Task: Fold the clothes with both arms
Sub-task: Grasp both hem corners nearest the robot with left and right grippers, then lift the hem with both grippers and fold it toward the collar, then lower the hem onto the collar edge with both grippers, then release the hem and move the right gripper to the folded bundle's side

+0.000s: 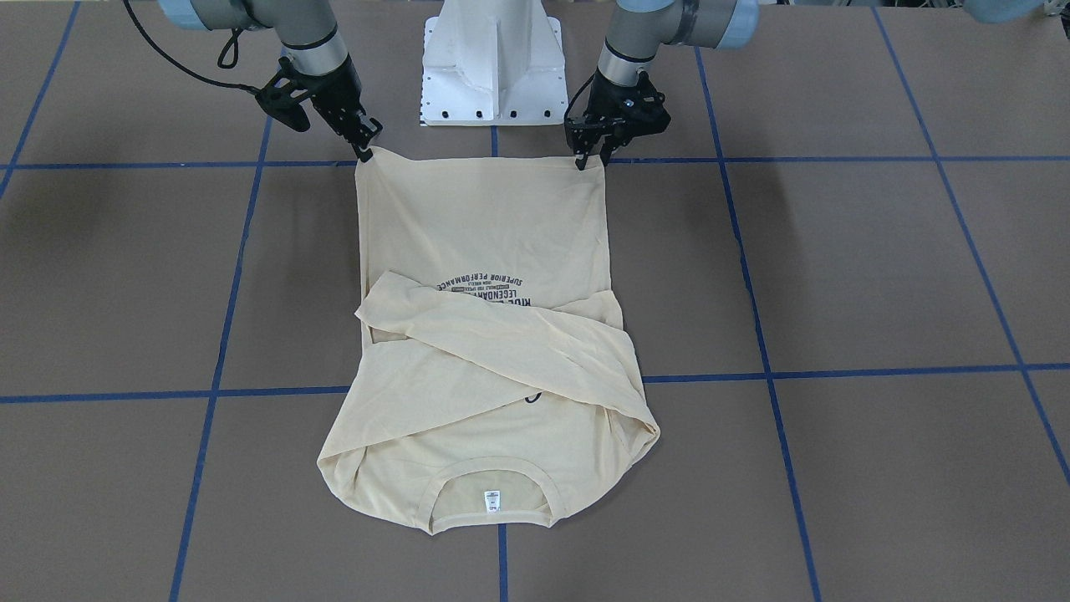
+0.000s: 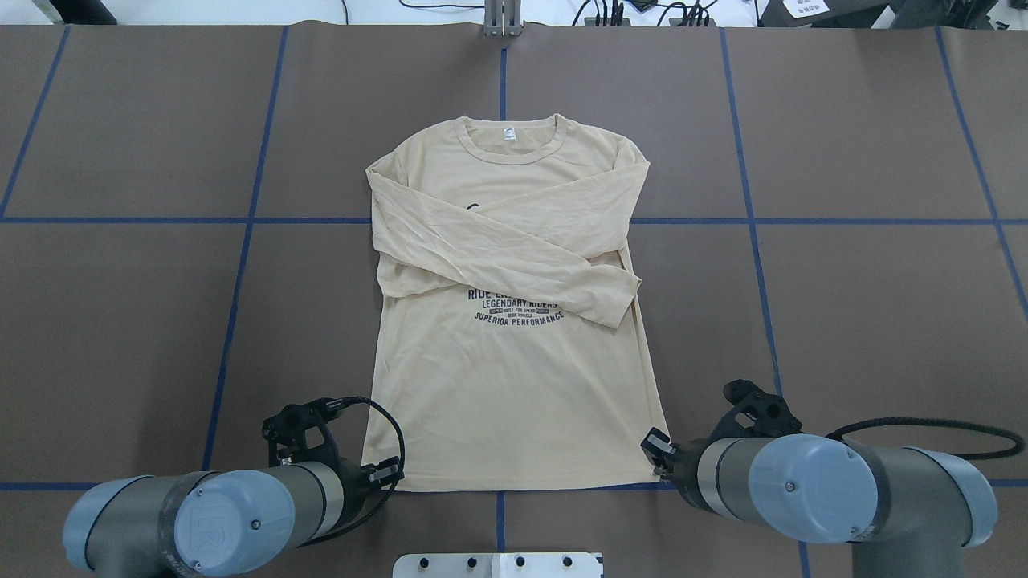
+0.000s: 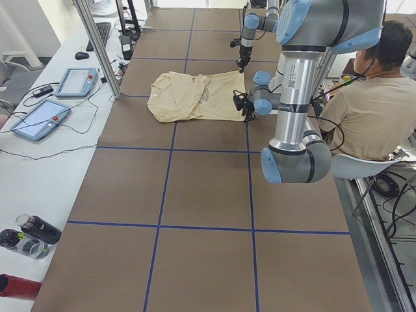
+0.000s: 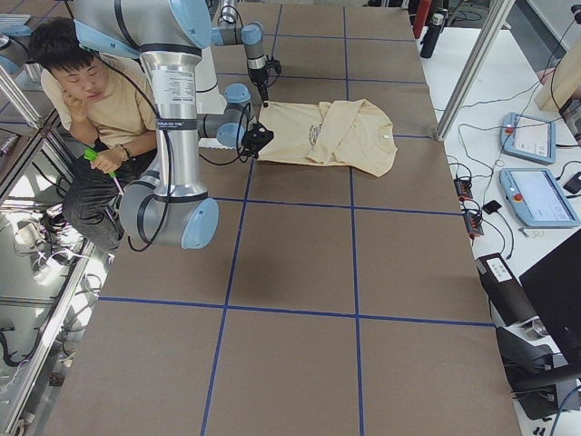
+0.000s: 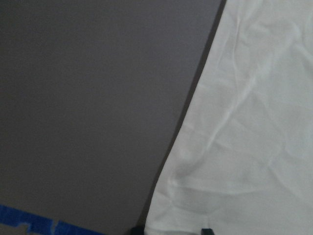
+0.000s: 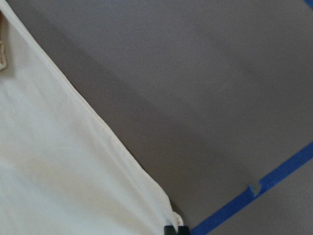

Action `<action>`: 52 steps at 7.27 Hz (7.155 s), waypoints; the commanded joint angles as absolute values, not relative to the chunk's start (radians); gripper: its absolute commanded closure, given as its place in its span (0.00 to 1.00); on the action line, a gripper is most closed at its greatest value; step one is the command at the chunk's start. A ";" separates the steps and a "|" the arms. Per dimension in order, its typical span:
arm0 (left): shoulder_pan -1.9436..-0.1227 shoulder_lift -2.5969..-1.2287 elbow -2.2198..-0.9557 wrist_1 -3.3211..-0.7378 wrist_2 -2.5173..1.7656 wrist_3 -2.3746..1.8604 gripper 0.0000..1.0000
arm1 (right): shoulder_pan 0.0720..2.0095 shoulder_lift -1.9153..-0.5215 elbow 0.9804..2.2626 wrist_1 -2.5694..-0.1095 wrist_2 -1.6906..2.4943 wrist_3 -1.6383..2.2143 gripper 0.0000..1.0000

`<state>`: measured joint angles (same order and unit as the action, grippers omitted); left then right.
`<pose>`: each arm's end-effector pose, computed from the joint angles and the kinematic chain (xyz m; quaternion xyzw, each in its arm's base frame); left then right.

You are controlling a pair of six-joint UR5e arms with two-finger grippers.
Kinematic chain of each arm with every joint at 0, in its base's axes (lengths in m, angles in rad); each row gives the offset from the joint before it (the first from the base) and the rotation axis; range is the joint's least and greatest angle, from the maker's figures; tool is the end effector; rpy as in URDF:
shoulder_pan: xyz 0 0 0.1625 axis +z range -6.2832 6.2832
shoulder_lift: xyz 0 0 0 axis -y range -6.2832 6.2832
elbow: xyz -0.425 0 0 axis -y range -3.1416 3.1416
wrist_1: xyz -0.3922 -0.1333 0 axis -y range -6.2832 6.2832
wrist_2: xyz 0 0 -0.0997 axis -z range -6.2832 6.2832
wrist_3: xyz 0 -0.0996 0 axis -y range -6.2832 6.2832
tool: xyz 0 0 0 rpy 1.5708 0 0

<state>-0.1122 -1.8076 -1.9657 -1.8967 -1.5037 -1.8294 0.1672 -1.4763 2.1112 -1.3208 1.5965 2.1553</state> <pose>0.5357 -0.2012 0.3197 -0.0040 0.4614 -0.1787 0.8690 -0.4674 -0.2115 0.3389 -0.1000 -0.4164 0.3266 0.8426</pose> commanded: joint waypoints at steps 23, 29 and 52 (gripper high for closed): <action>-0.647 -1.970 -1.958 -1.765 -1.879 -1.534 1.00 | 0.667 -1.270 2.084 -1.513 2.069 1.932 1.00; -0.767 -2.072 -1.742 -1.873 -1.875 -1.417 1.00 | 0.845 -0.916 1.575 -1.588 2.099 1.613 1.00; -0.827 -2.115 -1.434 -2.214 -1.734 -1.312 0.60 | 0.617 -1.167 1.778 -1.248 1.742 1.990 0.00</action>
